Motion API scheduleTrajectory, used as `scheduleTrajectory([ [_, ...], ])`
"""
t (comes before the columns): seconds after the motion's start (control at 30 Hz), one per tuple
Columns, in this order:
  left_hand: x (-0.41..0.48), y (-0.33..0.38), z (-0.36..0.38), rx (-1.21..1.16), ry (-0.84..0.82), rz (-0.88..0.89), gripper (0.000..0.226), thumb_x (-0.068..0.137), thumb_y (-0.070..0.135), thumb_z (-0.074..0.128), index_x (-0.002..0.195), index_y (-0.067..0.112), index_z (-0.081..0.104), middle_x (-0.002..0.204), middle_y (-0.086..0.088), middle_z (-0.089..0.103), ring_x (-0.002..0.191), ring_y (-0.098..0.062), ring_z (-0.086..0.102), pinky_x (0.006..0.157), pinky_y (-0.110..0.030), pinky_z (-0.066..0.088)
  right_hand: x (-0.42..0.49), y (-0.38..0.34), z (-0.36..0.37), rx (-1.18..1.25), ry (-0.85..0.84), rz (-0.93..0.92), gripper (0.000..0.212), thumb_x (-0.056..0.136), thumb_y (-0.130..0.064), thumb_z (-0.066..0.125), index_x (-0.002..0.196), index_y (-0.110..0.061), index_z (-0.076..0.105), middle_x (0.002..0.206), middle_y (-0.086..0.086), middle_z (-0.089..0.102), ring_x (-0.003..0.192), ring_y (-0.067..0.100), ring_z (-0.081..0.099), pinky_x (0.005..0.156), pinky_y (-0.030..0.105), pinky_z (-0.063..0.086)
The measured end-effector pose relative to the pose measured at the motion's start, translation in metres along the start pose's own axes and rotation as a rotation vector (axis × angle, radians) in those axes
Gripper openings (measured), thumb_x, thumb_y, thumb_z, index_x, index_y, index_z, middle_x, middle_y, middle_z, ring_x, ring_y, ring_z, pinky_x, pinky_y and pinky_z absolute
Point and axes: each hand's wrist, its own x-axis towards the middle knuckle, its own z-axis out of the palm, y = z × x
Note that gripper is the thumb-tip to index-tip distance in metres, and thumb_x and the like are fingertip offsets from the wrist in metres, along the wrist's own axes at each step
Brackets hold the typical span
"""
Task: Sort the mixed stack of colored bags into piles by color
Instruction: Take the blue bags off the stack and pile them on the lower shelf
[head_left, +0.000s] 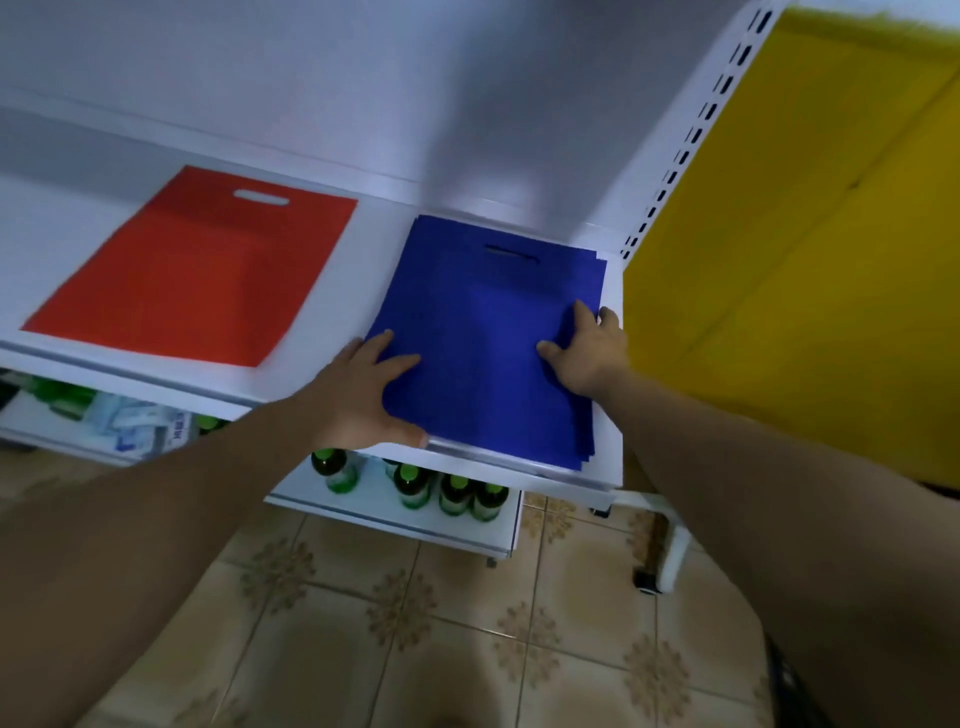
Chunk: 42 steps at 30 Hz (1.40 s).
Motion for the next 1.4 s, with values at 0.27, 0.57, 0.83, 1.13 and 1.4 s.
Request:
scheduleTrajectory([
  [0.27,-0.009,0.005,0.005,0.012,0.065,0.001,0.099,0.076,0.06,0.066,0.151,0.028,0.011,0.159,0.001,-0.006,0.146,-0.022,-0.003,0.118,-0.039,0.009,-0.011,-0.003,0.0,0.042,0.024,-0.064,0.06,0.097,-0.045,0.047,0.146,-0.014,0.032,0.154,0.012,0.023,0.139,0.031,0.028,0.112,0.039,0.028],
  [0.57,-0.094,0.031,-0.046,-0.165,0.072,0.054,0.08,0.086,0.051,0.059,0.151,0.027,0.018,0.159,0.003,0.006,0.145,-0.015,0.009,0.116,-0.03,0.01,-0.097,-0.04,-0.062,-0.003,-0.014,-0.136,0.064,0.097,-0.047,0.045,0.148,-0.013,0.029,0.15,0.012,0.033,0.134,0.031,0.037,0.107,0.038,0.036],
  [0.83,-0.229,0.031,-0.114,-0.152,0.242,0.168,0.071,0.086,0.041,0.064,0.147,0.025,0.031,0.157,0.001,0.021,0.143,-0.014,0.019,0.112,-0.025,0.016,-0.233,-0.115,-0.124,0.009,0.06,-0.223,0.065,0.096,-0.048,0.047,0.148,-0.015,0.03,0.151,0.01,0.033,0.132,0.029,0.04,0.103,0.034,0.037],
  [1.13,-0.364,-0.021,-0.198,-0.118,0.438,0.242,0.07,0.085,0.038,0.066,0.145,0.02,0.036,0.153,-0.003,0.03,0.14,-0.016,0.029,0.111,-0.025,0.02,-0.354,-0.244,-0.194,-0.023,0.305,-0.375,0.063,0.093,-0.047,0.051,0.145,-0.013,0.038,0.148,0.008,0.04,0.135,0.026,0.038,0.108,0.033,0.031],
  [1.4,-0.44,-0.084,-0.276,-0.069,0.626,0.209,0.065,0.087,0.036,0.064,0.144,0.02,0.037,0.152,-0.002,0.031,0.139,-0.015,0.029,0.109,-0.023,0.022,-0.393,-0.364,-0.228,-0.017,0.382,-0.512,0.062,0.094,-0.047,0.049,0.144,-0.012,0.038,0.147,0.009,0.042,0.135,0.026,0.037,0.104,0.032,0.032],
])
